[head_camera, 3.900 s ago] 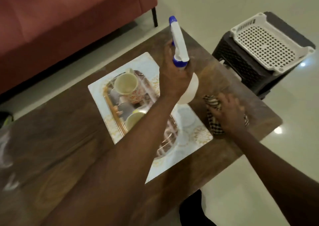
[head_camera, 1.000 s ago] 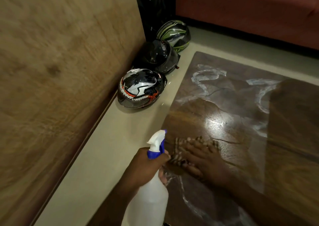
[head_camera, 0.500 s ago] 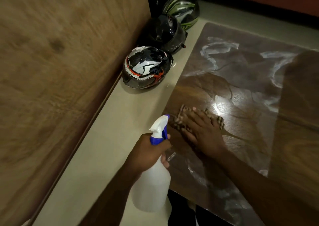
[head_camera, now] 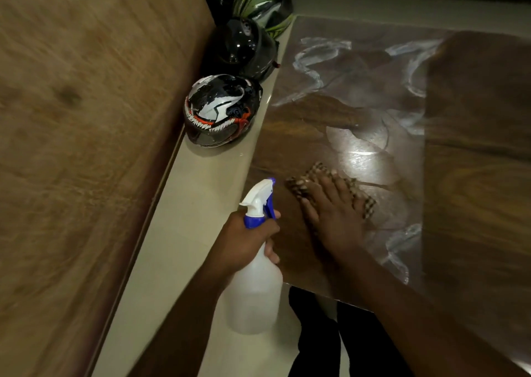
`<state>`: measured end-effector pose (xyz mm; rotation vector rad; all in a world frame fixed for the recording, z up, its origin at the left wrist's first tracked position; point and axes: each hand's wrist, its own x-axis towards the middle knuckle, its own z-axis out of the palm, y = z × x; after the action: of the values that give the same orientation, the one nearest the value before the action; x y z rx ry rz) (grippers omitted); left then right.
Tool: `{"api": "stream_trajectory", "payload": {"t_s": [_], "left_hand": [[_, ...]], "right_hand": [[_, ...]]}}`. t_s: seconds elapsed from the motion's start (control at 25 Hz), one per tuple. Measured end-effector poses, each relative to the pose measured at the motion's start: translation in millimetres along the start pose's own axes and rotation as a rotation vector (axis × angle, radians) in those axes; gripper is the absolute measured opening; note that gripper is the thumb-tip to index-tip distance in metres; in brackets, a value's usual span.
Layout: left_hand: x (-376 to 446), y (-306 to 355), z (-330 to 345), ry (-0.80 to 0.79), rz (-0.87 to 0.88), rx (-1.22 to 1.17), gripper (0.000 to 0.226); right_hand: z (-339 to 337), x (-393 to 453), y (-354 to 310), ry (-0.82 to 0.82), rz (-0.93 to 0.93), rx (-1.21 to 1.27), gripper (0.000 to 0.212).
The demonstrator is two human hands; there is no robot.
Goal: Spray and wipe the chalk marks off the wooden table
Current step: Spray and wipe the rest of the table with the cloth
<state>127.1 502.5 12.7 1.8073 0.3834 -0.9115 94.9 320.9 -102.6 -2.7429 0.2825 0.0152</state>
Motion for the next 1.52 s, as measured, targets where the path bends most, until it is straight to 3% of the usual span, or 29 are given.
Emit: {"api": "stream_trajectory", "payload": {"t_s": [0.04, 0.12, 0.2, 0.28, 0.36, 0.44, 0.6, 0.72, 0.8, 0.88, 0.96, 1.04, 1.16, 1.24, 1.28, 1.44, 1.52], "left_hand": [[0.8, -0.1, 9.4, -0.005, 0.019, 0.016, 0.021], [1.0, -0.5, 26.9, -0.012, 0.051, 0.022, 0.021], [-0.9, -1.5, 42.9, -0.042, 0.051, 0.044, 0.019], [-3.7, -6.3, 50.7, -0.057, 0.043, 0.059, 0.02], [-7.0, -10.2, 59.6, -0.09, 0.041, 0.092, 0.019], [-11.1, -10.2, 69.7, -0.105, 0.05, 0.109, 0.019], [-13.1, -19.8, 108.2, -0.154, 0.094, 0.125, 0.027], [-17.4, -25.9, 136.9, -0.227, 0.044, 0.101, 0.021], [-17.6, -25.3, 148.8, -0.253, 0.042, 0.11, 0.019], [-16.3, -21.4, 160.6, -0.257, 0.048, 0.132, 0.017], [-16.1, -18.5, 168.9, -0.242, 0.04, 0.166, 0.019], [-16.3, -9.7, 176.7, -0.225, 0.027, 0.21, 0.018], [-14.1, 8.7, 181.3, -0.281, -0.007, 0.175, 0.009], [-8.8, 20.4, 182.9, -0.317, 0.007, 0.158, 0.009], [-6.8, 24.4, 185.0, -0.319, 0.015, 0.154, 0.013], [-0.8, 31.4, 191.5, -0.291, 0.016, 0.173, 0.007], [6.0, 36.2, 190.8, -0.274, -0.005, 0.187, 0.007]], "right_hand": [[10.0, -4.9, -20.4, 0.042, -0.031, 0.049, 0.043], [34.0, -43.0, -46.7, 0.049, -0.299, 0.12, 0.046], [31.0, -92.0, -23.3, 0.012, -0.462, 0.043, 0.047], [14.6, -97.1, 20.7, 0.055, -0.34, -0.029, 0.044], [-2.0, -78.2, 45.1, 0.146, 0.003, -0.017, 0.041], [0.4, -66.8, 28.6, 0.172, 0.179, 0.021, 0.039], [13.3, -142.0, 43.0, 0.124, -0.168, -0.062, 0.038], [-20.1, -163.6, 115.4, 0.191, 0.115, -0.124, 0.038], [-28.9, -138.9, 121.4, 0.23, 0.29, -0.098, 0.04], [-18.2, -124.3, 91.0, 0.24, 0.244, -0.046, 0.041], [-4.1, -147.3, 74.5, 0.181, 0.069, -0.033, 0.043], [-7.8, -191.1, 97.4, 0.146, -0.012, -0.088, 0.039], [-31.1, -188.3, 143.7, 0.188, 0.241, -0.089, 0.04], [-35.6, -144.9, 141.6, 0.219, 0.42, -0.053, 0.041], [-33.0, -124.9, 127.6, 0.222, 0.421, -0.038, 0.042], [-15.7, -140.0, 105.3, 0.096, -0.042, -0.081, 0.051], [-28.6, -146.8, 135.9, 0.121, -0.021, -0.103, 0.044]]}}
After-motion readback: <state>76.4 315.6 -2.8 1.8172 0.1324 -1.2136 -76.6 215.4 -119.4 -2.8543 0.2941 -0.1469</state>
